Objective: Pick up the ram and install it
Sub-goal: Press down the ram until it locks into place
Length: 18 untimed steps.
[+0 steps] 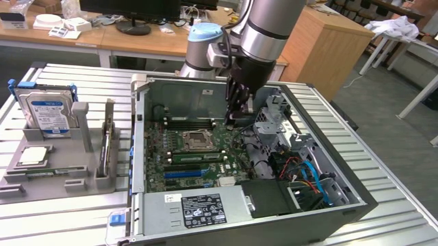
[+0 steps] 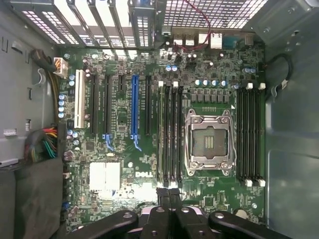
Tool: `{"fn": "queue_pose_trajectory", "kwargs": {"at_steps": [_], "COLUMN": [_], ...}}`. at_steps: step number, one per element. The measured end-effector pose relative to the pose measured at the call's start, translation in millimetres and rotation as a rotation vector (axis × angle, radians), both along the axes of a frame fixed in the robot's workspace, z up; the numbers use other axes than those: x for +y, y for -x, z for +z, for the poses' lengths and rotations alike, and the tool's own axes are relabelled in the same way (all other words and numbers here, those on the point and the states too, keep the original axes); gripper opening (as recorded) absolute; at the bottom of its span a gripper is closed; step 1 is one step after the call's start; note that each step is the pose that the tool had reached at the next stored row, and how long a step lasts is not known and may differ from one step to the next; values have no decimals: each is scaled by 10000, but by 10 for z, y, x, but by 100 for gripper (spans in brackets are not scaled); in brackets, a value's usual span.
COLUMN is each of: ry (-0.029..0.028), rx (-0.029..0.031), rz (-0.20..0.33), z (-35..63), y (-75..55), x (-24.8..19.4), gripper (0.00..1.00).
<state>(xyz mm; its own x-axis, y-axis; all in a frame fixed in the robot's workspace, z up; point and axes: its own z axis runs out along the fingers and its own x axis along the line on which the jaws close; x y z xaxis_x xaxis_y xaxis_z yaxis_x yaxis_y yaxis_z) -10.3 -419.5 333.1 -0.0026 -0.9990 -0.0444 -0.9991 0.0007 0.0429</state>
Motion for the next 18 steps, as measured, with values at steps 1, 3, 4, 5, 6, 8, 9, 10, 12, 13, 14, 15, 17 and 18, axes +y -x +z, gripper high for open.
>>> {"fn": "queue_pose_trajectory", "kwargs": {"at_steps": [1, 3, 4, 5, 6, 8, 9, 10, 12, 13, 14, 15, 17, 18], "ry": [0, 1, 0, 1, 0, 0, 0, 0, 0, 1, 0, 0, 0, 1], "rx": [0, 0, 0, 0, 0, 0, 0, 0, 0, 0, 0, 0, 0, 0], "rz": [0, 0, 0, 0, 1, 0, 0, 0, 0, 0, 0, 0, 0, 1], "z": [-11, -34, -44, -54, -64, -83, -94, -103, -121, -129, -138, -147, -164, -172], "y": [0, 0, 0, 0, 0, 0, 0, 0, 0, 0, 0, 0, 0, 0], "x": [0, 0, 0, 0, 0, 0, 0, 0, 0, 0, 0, 0, 0, 0], "gripper": [11, 11, 11, 11, 11, 11, 11, 11, 11, 11, 11, 11, 11, 11]}}
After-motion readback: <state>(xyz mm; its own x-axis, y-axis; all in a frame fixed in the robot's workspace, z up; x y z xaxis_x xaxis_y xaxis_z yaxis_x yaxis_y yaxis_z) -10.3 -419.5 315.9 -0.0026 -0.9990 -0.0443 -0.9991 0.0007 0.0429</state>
